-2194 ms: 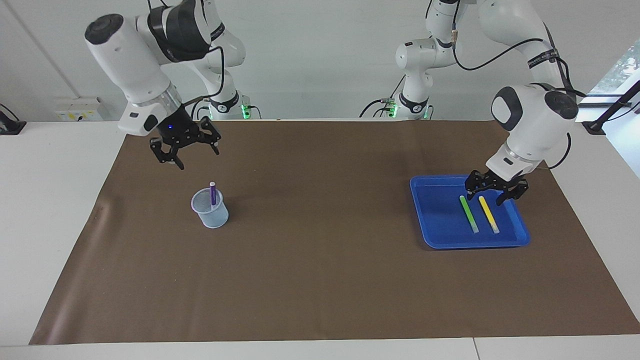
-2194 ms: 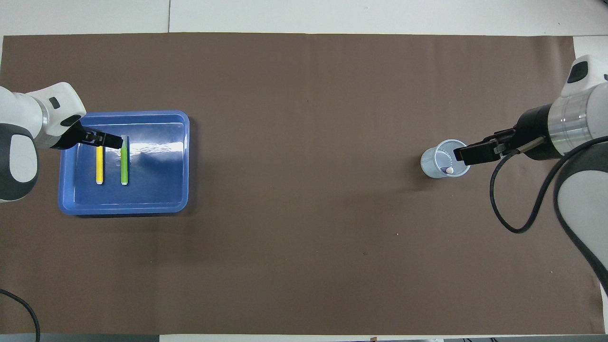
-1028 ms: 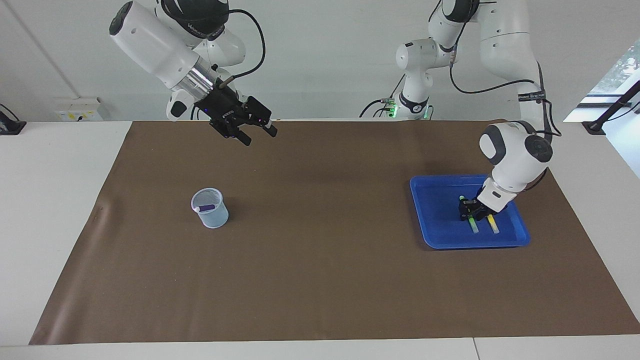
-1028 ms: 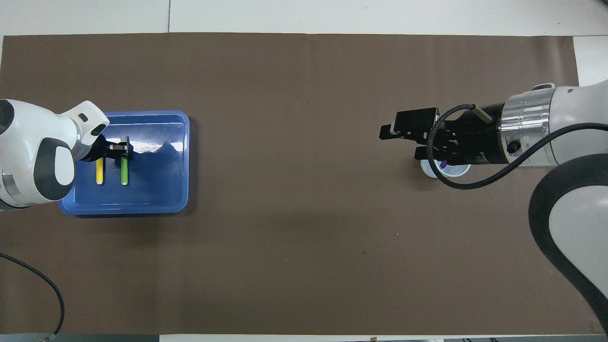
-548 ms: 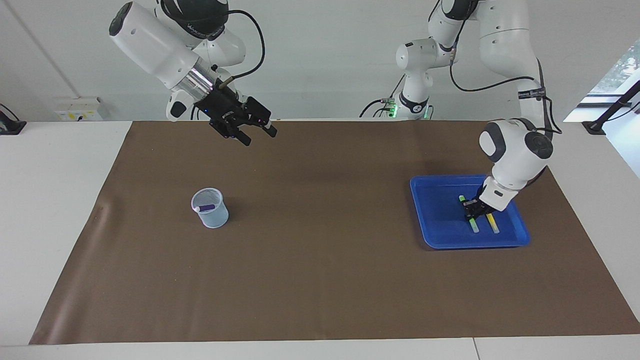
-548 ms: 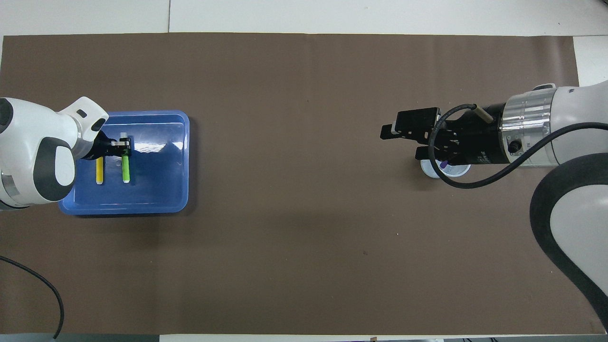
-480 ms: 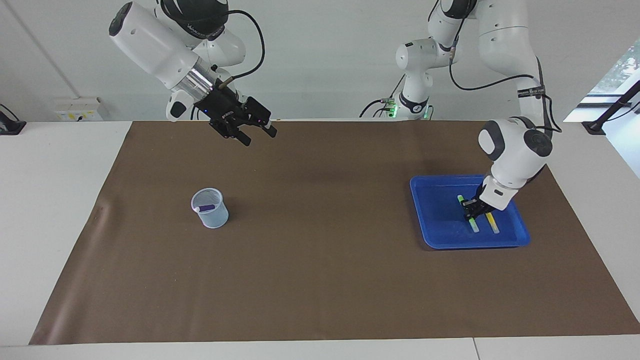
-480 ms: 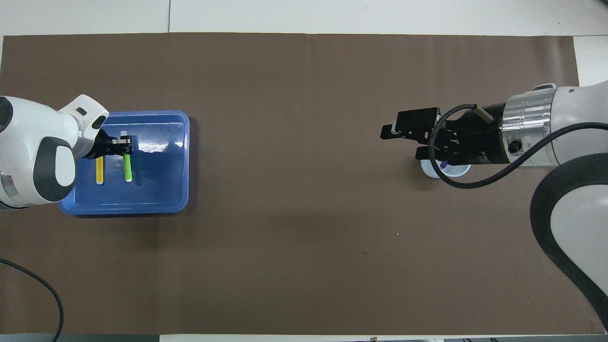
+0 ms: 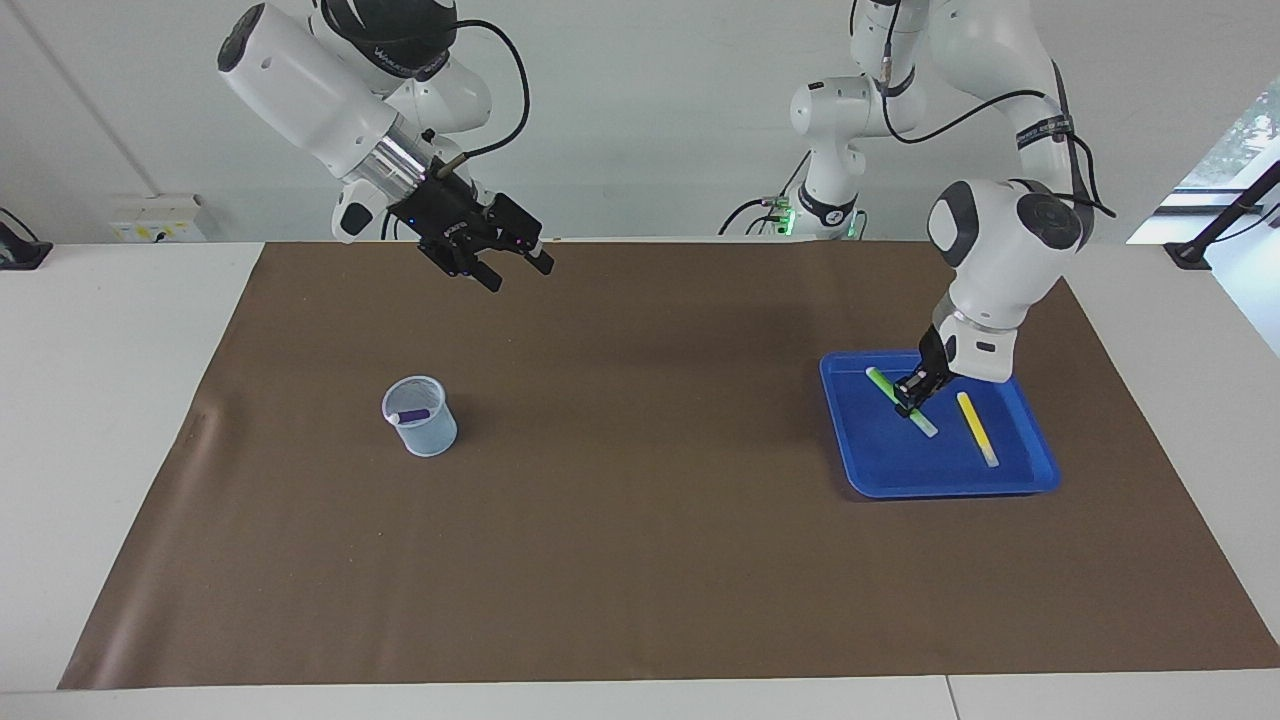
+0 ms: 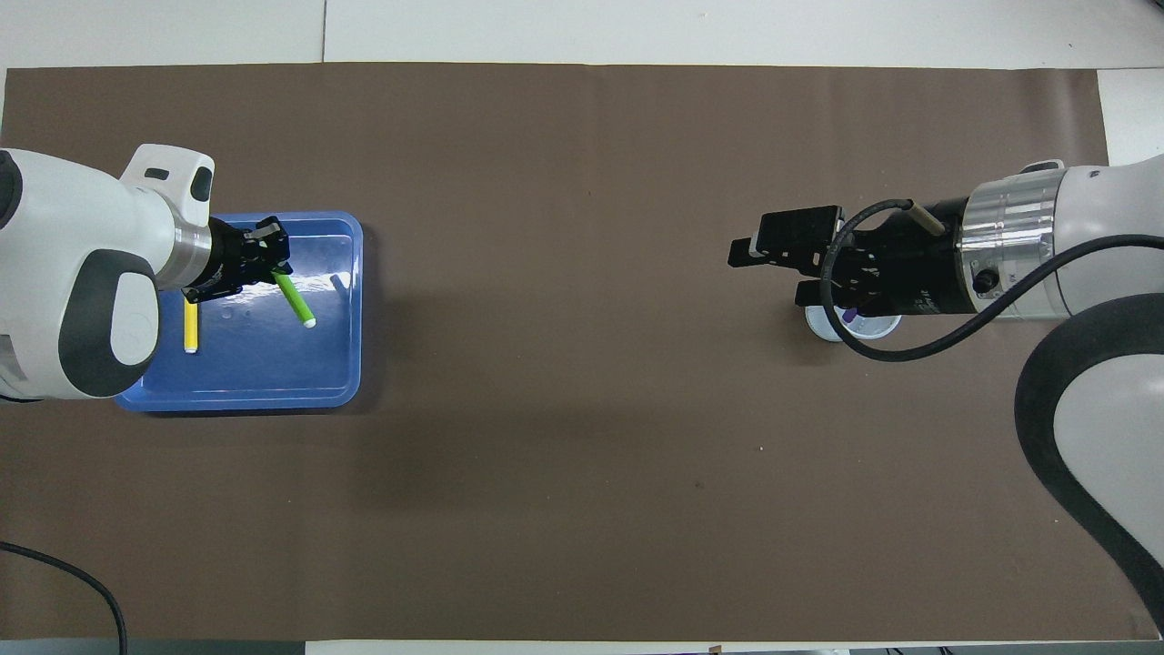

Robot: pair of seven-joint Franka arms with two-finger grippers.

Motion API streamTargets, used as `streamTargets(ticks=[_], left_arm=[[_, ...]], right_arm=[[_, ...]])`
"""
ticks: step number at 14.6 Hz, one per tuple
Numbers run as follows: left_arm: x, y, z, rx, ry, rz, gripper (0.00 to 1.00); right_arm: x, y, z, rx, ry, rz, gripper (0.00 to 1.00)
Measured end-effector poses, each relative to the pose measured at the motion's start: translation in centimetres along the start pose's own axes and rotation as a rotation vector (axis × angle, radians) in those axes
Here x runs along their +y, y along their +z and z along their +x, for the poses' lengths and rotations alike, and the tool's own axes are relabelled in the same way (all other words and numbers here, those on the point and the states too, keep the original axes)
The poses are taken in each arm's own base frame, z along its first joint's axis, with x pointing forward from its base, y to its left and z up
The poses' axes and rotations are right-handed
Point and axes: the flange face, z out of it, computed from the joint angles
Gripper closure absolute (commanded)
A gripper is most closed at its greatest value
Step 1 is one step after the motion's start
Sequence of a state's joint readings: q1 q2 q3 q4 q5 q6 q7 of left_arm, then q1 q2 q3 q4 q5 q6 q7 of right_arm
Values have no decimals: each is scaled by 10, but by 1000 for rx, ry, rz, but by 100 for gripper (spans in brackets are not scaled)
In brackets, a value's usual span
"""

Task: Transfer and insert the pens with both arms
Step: 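Lift the green pen with the left gripper while the right gripper approaches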

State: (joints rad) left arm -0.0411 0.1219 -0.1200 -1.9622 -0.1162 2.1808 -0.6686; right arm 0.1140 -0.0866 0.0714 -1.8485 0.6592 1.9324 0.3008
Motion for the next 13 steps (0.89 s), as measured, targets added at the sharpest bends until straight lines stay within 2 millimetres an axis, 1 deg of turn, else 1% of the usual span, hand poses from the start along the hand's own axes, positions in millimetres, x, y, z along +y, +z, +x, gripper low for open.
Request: streamTargets(ticks=[3,6,8,10,11,13], left_arm=[[31,-14,-18,-69,-248,-85,100],[63,-31,-38,-122,-446,-151,100],[89,-44,-58,-138,-545,-171,100],[115,-54,-81,-157,-602,-193,100],[126,-59,-92,-178,-630,-210,100],[145,-66,-113,-214,-670,-235,100]], right_arm=[[0,1,0,-1,1,-1,0],[2,4,3,36,14,30,0],[1,18,1,46,14,144,0],[4,30,-3,47,11,207,0],[1,35,-6,52,14,233,0],[-13,52,-15,85,30,287,0]])
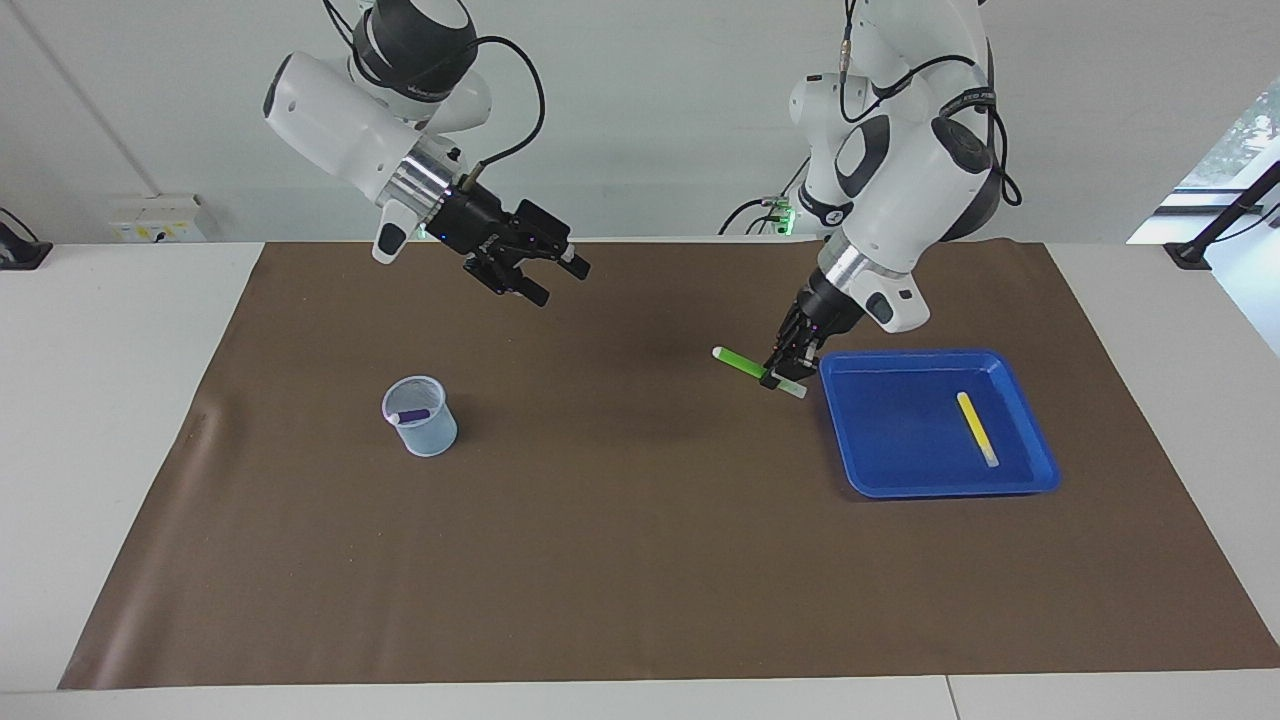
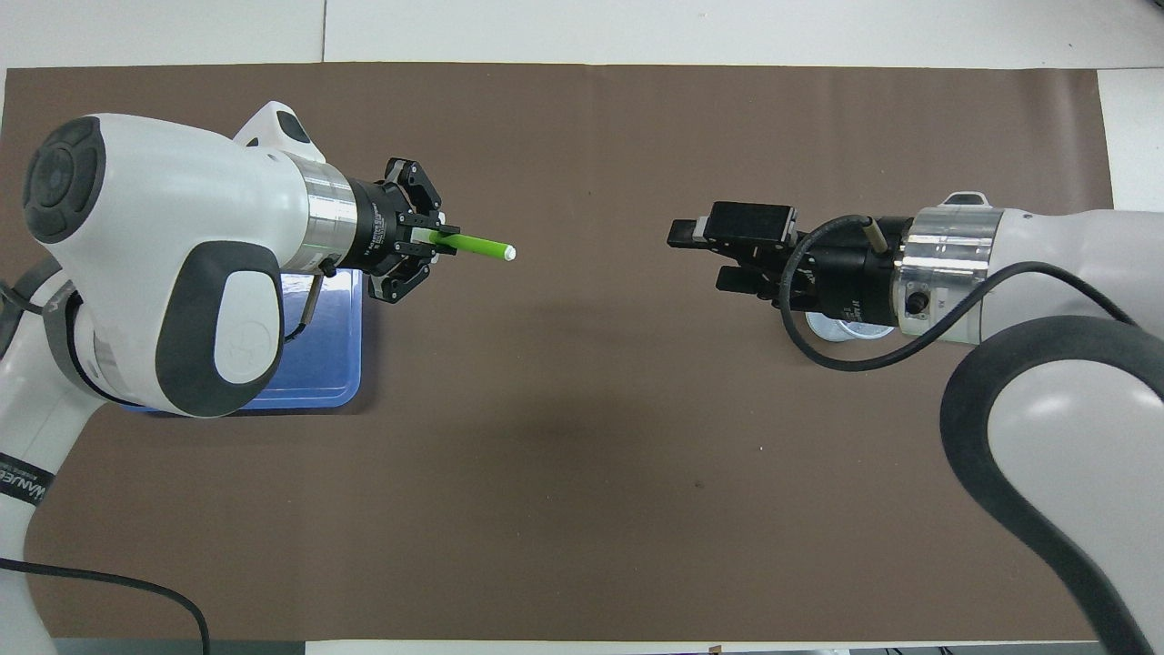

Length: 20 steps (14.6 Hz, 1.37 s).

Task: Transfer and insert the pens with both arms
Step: 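Lift the green pen with the left gripper while the right gripper approaches, then grasp the green pen's free end with the right gripper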

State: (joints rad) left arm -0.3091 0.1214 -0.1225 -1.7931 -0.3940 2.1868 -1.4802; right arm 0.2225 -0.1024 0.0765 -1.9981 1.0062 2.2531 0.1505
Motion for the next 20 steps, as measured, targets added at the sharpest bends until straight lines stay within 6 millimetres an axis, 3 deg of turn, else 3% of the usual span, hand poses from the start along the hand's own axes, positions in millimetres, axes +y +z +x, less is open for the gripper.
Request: streamTargets(ticks=[4,6,11,17,20], left_arm=[[-4,10,-49,-27,-68,-24,100],[-8,16,-67,-36,-84,-15,100],[-17,26,-97,-49,-91,8,100],[-19,28,-102,-51,-108,11,100],[-18,27,-101,-51,-117,9,100]], right_arm=[[-9,65,-28,48,-21,-2,0],[-4,81,-30,49,-25,-16,0],[5,83,-20,71,-25,-21,3],[4,87,-24,64,-7,-1,3],[4,90,-27,39,-48,-5,15]])
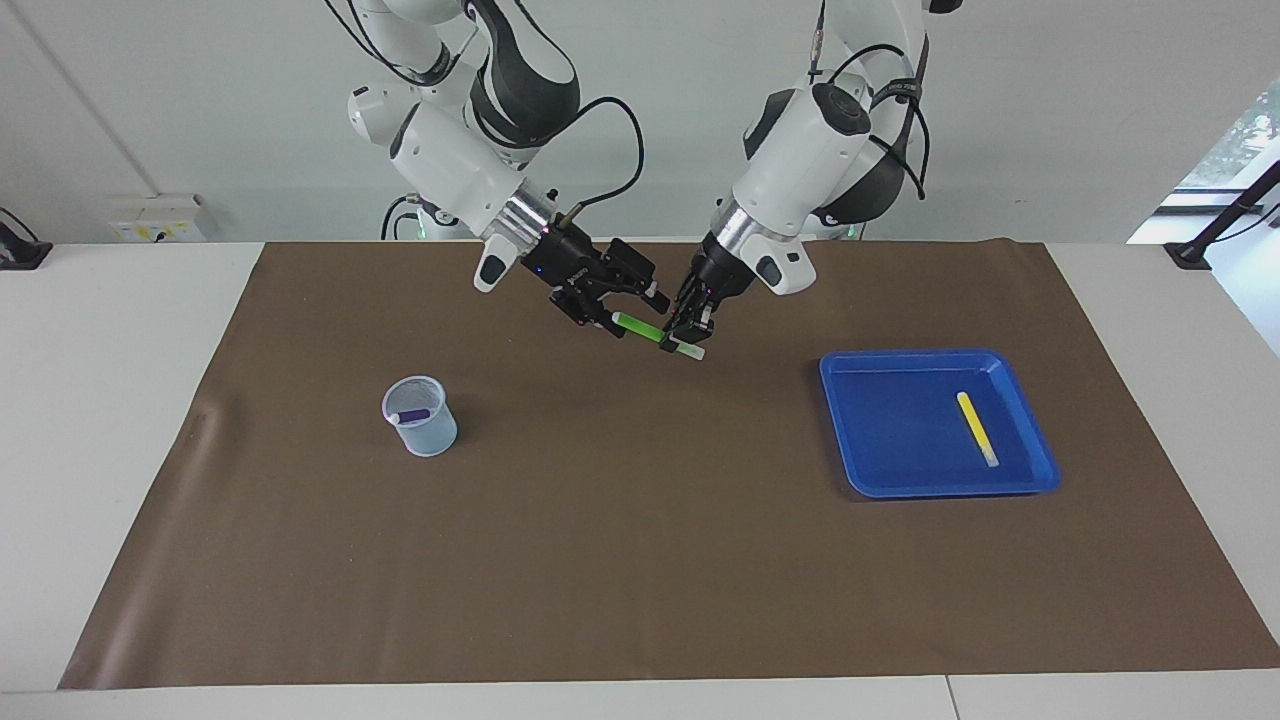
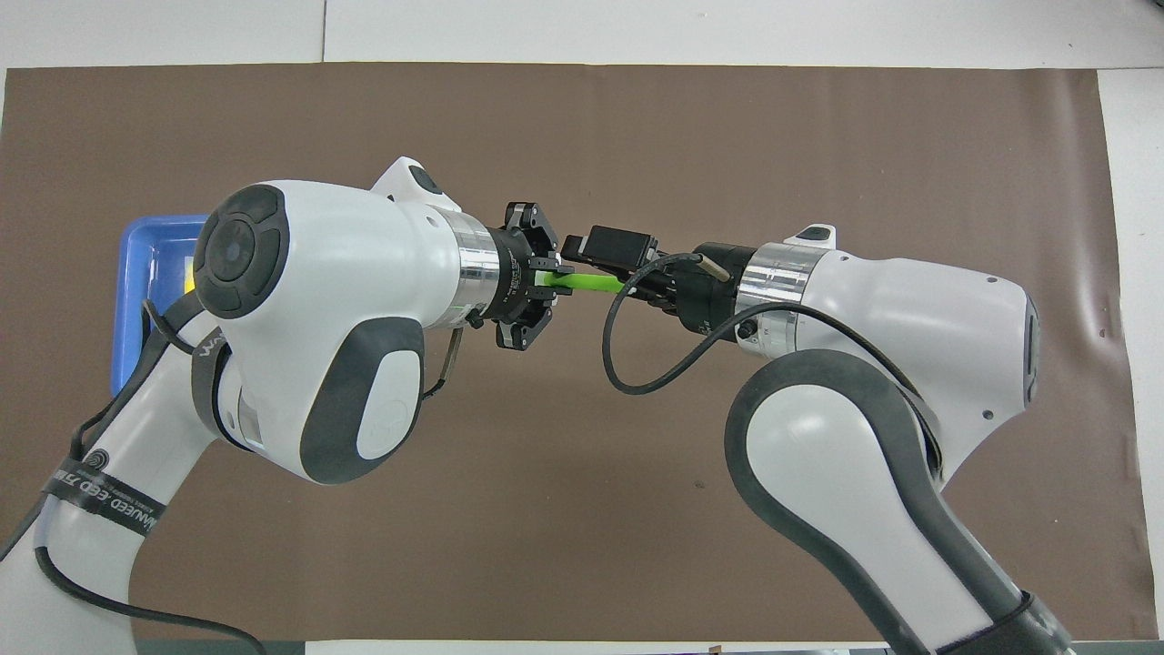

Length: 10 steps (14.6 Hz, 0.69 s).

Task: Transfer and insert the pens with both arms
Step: 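Grasp the green pen's free end with the right gripper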

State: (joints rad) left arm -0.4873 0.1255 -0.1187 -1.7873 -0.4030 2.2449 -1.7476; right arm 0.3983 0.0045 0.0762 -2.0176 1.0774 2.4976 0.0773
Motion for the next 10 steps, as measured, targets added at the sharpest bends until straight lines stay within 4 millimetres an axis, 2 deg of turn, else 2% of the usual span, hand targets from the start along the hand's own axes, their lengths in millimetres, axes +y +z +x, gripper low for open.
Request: streamTargets(ticks=[3,6,10], left_arm=[[1,-1,1,0,-5,-3,100],[2,-2,1,-1,-7,-9,100],[4,-5,1,-3,-10,-18,100]], right_arm=[[5,-2,3,-30,-19,-3,43],[9,-5,7,-29,-15,-4,58],[14,-7,12,-28,-6,-8,100]])
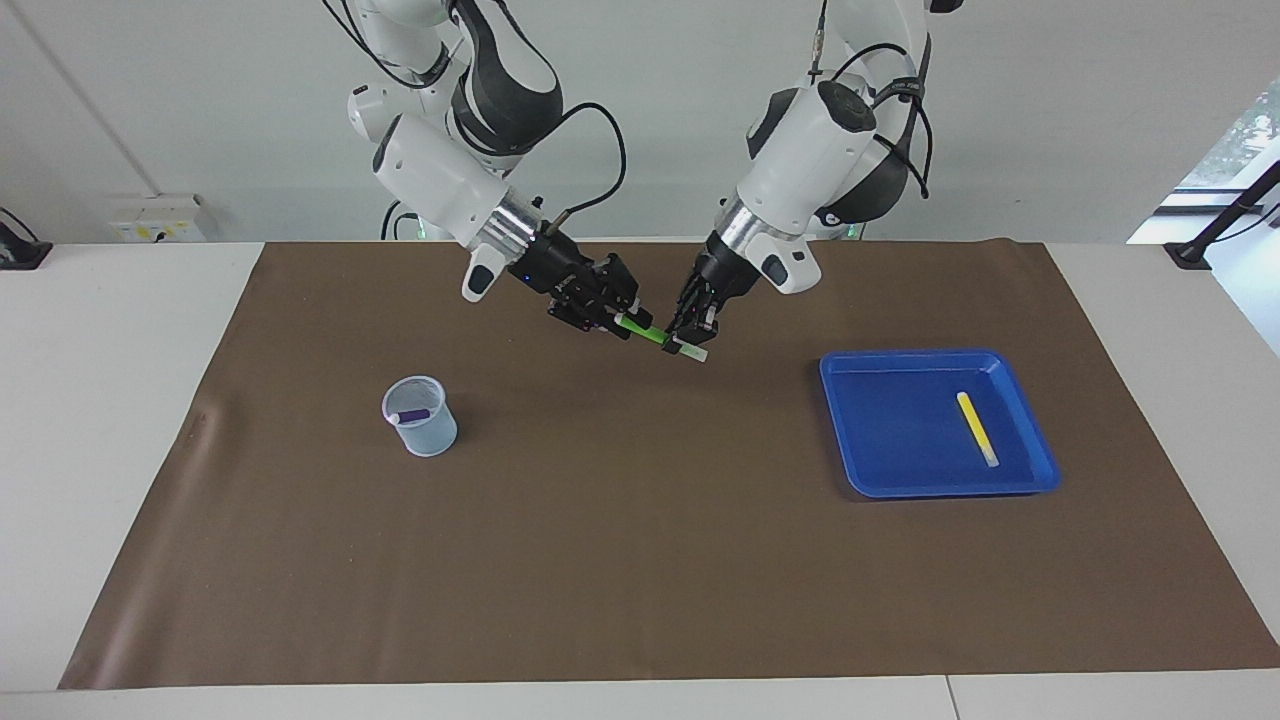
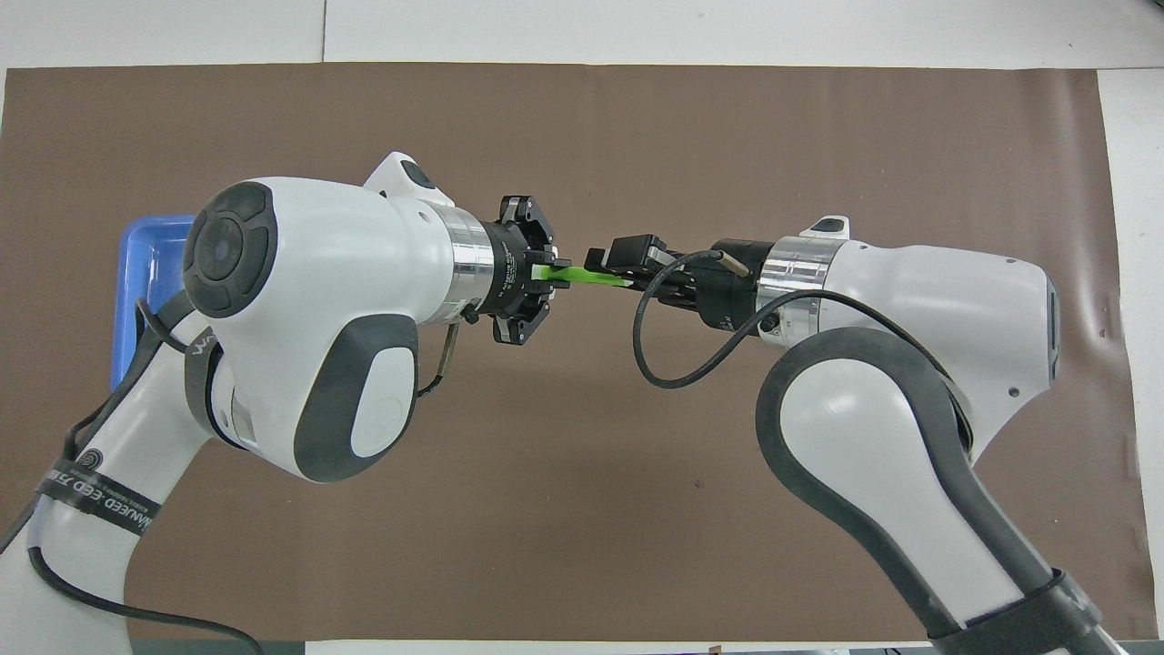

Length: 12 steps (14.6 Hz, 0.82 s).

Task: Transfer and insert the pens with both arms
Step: 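Grasp the green pen's free end with the right gripper, then open the left gripper and pull the green pen away rightward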

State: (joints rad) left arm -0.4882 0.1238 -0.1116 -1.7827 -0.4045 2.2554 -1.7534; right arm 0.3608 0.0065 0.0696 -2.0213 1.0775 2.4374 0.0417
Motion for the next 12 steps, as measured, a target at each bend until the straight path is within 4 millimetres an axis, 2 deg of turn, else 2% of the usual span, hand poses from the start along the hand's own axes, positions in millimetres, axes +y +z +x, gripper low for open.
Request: streamTargets(ticks=[8,9,10,12], left_arm=[[1,-1,1,-1,-3,-3,100],[1,-1,1,-1,-2,-3,43],[1,-2,1,0,-1,-3,0],[0,1,1,1,15,2,0]], right_arm=[[2,0,1,-1,2,0,100],[2,0,1,-1,2,0,100],[2,0,1,-1,2,0,100],[-2,-1,0,-1,-3,4,100]])
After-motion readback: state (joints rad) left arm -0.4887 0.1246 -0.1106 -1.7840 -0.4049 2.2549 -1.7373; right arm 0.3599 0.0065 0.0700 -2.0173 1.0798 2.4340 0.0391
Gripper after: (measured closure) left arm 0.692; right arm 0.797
